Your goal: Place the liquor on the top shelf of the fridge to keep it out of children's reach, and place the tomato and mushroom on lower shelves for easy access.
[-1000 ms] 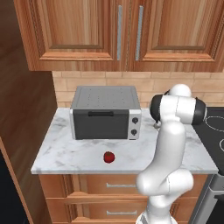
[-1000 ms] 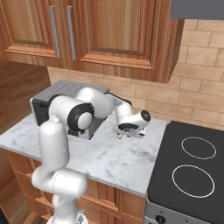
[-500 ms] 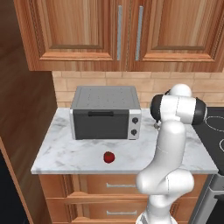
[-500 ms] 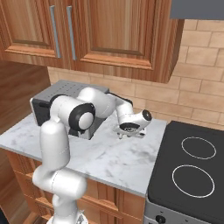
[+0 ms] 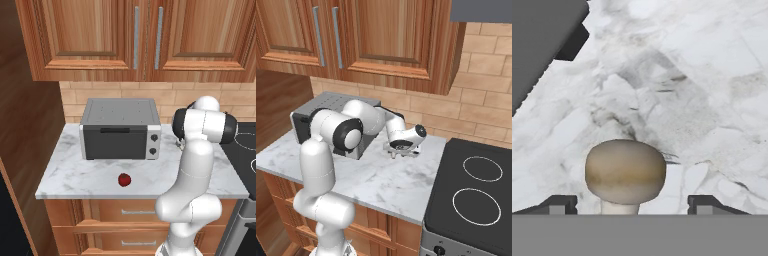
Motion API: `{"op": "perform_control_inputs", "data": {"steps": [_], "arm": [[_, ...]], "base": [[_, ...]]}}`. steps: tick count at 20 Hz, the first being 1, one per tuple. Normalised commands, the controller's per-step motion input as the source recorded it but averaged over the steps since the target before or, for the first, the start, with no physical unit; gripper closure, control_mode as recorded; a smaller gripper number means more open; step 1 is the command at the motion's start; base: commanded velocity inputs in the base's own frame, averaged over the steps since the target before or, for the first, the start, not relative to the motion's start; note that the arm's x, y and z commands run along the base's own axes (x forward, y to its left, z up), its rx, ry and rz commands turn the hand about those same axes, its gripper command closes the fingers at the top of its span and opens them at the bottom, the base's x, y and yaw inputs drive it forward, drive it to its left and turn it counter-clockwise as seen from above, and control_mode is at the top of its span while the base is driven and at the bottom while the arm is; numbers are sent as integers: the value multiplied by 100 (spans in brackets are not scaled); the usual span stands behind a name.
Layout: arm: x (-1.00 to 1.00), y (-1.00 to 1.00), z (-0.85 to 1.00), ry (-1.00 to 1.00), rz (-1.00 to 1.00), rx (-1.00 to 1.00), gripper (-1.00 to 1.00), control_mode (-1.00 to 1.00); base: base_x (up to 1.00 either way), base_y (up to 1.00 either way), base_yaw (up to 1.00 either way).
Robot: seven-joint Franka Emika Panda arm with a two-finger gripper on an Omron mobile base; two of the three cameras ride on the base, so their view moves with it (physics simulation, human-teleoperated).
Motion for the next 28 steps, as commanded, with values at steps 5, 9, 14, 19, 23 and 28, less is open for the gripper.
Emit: {"op": "perform_control_inputs", "data": {"steps": [5,9,14,19,23,28], "arm": [[0,35,-30,0,0,-3,-100,-100],[0,49,-28,0,0,-6,-100,-100],[-3,47,-21,0,0,-5,-100,-100],[-1,37,-22,0,0,-4,-100,-100],[0,31,-29,0,0,-3,-100,-100],[0,22,-28,0,0,-2,100,-100]], "base": [[0,0,0],[0,0,0],[0,0,0],[0,0,0],[0,0,0],[0,0,0]]}}
